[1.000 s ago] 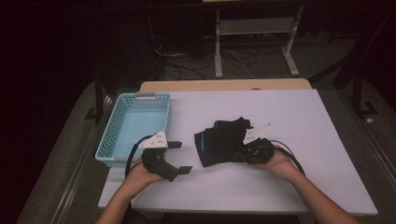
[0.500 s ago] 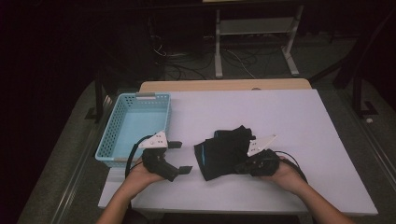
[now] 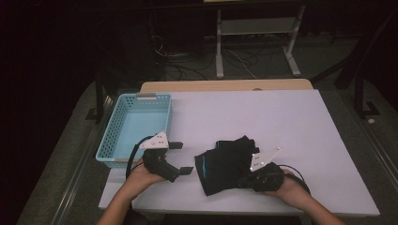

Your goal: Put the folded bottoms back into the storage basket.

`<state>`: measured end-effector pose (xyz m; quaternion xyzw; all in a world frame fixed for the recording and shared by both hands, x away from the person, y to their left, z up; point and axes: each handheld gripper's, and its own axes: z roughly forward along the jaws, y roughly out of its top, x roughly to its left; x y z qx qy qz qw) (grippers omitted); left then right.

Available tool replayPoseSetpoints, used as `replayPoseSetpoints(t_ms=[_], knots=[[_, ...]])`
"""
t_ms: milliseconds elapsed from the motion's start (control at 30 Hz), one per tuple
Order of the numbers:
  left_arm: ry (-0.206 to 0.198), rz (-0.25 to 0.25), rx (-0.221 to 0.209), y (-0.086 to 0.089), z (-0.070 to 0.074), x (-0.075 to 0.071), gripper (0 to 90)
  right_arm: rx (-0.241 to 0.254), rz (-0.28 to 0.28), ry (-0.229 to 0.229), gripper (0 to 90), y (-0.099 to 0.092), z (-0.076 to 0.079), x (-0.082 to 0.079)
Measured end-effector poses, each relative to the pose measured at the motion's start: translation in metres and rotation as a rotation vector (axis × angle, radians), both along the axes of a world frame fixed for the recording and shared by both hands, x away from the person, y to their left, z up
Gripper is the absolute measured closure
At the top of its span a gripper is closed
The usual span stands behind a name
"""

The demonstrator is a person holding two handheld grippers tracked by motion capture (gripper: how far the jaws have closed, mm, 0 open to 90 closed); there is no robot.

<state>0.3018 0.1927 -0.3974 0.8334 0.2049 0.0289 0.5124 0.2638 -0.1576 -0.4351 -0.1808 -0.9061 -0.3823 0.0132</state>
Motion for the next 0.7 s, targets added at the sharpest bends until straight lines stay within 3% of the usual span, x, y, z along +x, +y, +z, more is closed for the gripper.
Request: replayPoseSetpoints(t_ms=[233, 467, 700], knots=[[0.003, 0.004, -0.001, 0.0, 0.0, 0.0, 0.0, 0.002, 0.011, 0.008, 80.4, 0.001, -0.004, -0.004], [0.004, 0.006, 0.0, -0.001, 0.0, 0.0, 0.0, 0.077, -0.015, 0.016, 56.0, -0.01, 0.004, 0.002], [0.008, 0.008, 0.0, -0.001, 0.0, 0.001, 0.0, 0.111, -0.082, -0.004, 40.1, -0.023, 0.012, 0.006]])
